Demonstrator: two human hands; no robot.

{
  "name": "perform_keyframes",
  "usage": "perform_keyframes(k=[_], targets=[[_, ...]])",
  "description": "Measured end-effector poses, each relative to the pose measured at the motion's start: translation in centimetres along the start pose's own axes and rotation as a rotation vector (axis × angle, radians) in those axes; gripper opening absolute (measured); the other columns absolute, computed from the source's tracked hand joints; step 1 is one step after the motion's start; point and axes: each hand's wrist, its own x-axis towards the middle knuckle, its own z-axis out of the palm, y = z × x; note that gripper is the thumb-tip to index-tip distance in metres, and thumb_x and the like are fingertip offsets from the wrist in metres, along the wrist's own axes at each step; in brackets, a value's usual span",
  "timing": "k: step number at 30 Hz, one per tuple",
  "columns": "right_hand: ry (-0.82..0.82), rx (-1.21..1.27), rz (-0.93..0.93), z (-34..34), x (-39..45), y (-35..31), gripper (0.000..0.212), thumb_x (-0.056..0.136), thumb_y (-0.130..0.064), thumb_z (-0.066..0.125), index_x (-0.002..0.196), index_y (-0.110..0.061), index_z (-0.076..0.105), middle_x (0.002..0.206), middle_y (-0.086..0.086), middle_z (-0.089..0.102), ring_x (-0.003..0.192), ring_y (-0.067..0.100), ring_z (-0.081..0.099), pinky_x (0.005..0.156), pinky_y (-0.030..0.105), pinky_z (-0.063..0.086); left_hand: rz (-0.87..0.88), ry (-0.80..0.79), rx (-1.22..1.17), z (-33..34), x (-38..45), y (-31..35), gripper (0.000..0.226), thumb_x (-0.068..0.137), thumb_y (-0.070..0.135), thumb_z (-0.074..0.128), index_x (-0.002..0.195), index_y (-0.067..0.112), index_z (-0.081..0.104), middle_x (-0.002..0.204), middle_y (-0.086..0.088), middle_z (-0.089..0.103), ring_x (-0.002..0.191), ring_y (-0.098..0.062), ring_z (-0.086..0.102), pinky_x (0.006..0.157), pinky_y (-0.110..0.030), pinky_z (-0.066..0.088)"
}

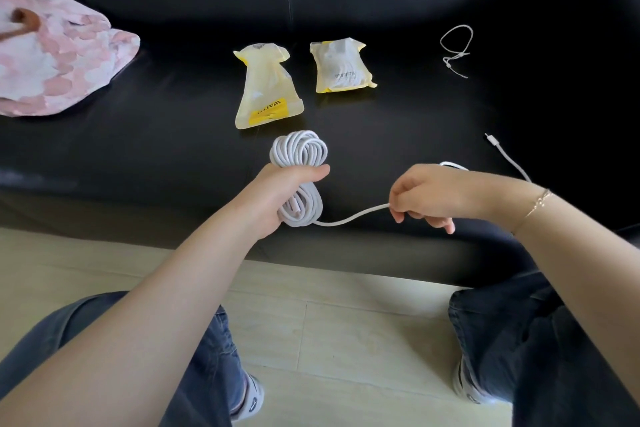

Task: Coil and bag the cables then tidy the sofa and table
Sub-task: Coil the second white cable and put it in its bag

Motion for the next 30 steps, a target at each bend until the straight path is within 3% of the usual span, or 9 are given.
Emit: perform_keyframes(k=[2,4,7,10,15,19,23,26,30], targets=[[0.111,-0.176,-0.004,-0.3,0.0,0.2,0.023,0.091,-0.021,0.052,0.072,-0.021,0.065,0.073,-0.003,0.06,0.064,0.017,0.058,0.062,0.029,0.052,0.015,-0.009,0.033,0.2,0.0,-0.1,0.041,0.081,0.031,0.078,0.117,0.02,0.062,0.112,-0.009,0.065,0.106,-0.025,0.062,0.1,-0.044,0.049],[0.204,-0.252,-0.031,-0.4,0.0,0.4,0.028,0.094,-0.029,0.053,0.068,-0.023,0.063,0.074,-0.005,0.061,0.071,0.014,0.058,0.06,0.026,0.043,0.029,-0.018,0.068,0.3,0.0,-0.1,0.039,0.08,0.031,0.078,0.115,0.022,0.063,0.112,-0.008,0.065,0.106,-0.024,0.062,0.101,-0.045,0.049],[0.242,-0.109,-0.144,-0.2,-0.1,0.3,0.027,0.096,-0.026,0.052,0.073,-0.021,0.064,0.062,-0.014,0.057,0.06,0.003,0.051,0.054,0.018,0.037,0.046,-0.068,0.104,0.4,-0.1,-0.1,0.033,0.08,0.03,0.079,0.11,0.024,0.065,0.109,-0.007,0.069,0.104,-0.023,0.065,0.099,-0.046,0.05],[0.251,0.061,-0.322,0.2,-0.3,-0.2,0.025,0.098,-0.019,0.052,0.076,-0.017,0.065,0.047,-0.014,0.043,0.045,0.005,0.038,0.048,0.014,0.032,0.074,-0.163,0.117,0.6,-0.4,-0.1,0.035,0.08,0.028,0.08,0.113,0.023,0.067,0.108,-0.004,0.073,0.103,-0.019,0.068,0.098,-0.045,0.052],[0.324,0.172,-0.486,0.5,-0.5,-0.7,0.023,0.1,-0.013,0.05,0.085,-0.007,0.066,0.063,-0.009,0.051,0.051,0.002,0.04,0.053,0.011,0.034,0.09,-0.404,-0.077,1.2,-1.5,-0.1,0.028,0.094,0.014,0.061,0.121,0.005,0.062,0.11,-0.009,0.074,0.105,-0.02,0.07,0.099,-0.037,0.05],[0.412,0.182,-0.489,0.2,-0.7,-0.5,0.024,0.099,-0.024,0.052,0.082,-0.014,0.066,0.052,-0.015,0.044,0.05,0.004,0.038,0.052,0.013,0.032,0.129,-0.41,-0.083,1.3,-1.9,0.1,0.021,0.096,0.017,0.058,0.113,0.007,0.064,0.105,-0.011,0.074,0.104,-0.023,0.07,0.095,-0.037,0.052],[0.596,0.156,-0.362,-0.7,-0.5,0.2,0.039,0.093,-0.044,0.059,0.066,-0.017,0.064,0.041,-0.011,0.038,0.042,0.007,0.035,0.045,0.013,0.028,0.098,-0.328,-0.154,1.3,-1.9,0.3,0.012,0.095,0.023,0.061,0.099,0.012,0.064,0.08,-0.007,0.071,0.088,-0.026,0.073,0.089,-0.042,0.057],[0.622,0.201,-0.347,-1.4,-0.9,0.4,0.033,0.095,-0.036,0.058,0.069,-0.016,0.064,0.041,-0.013,0.039,0.042,0.005,0.036,0.044,0.011,0.03,0.034,-0.28,-0.196,1.2,-1.5,0.5,0.02,0.09,0.032,0.066,0.096,0.013,0.067,0.07,-0.003,0.064,0.07,-0.02,0.069,0.09,-0.048,0.056],[0.6,0.262,-0.489,-0.7,-1.6,-0.3,0.02,0.094,-0.012,0.056,0.078,-0.013,0.067,0.054,-0.005,0.048,0.048,0.005,0.037,0.048,0.011,0.032,0.044,-0.3,-0.031,1.4,-1.4,0.0,0.022,0.08,0.03,0.076,0.089,0.012,0.067,0.068,-0.004,0.062,0.066,-0.018,0.065,0.088,-0.048,0.057]])
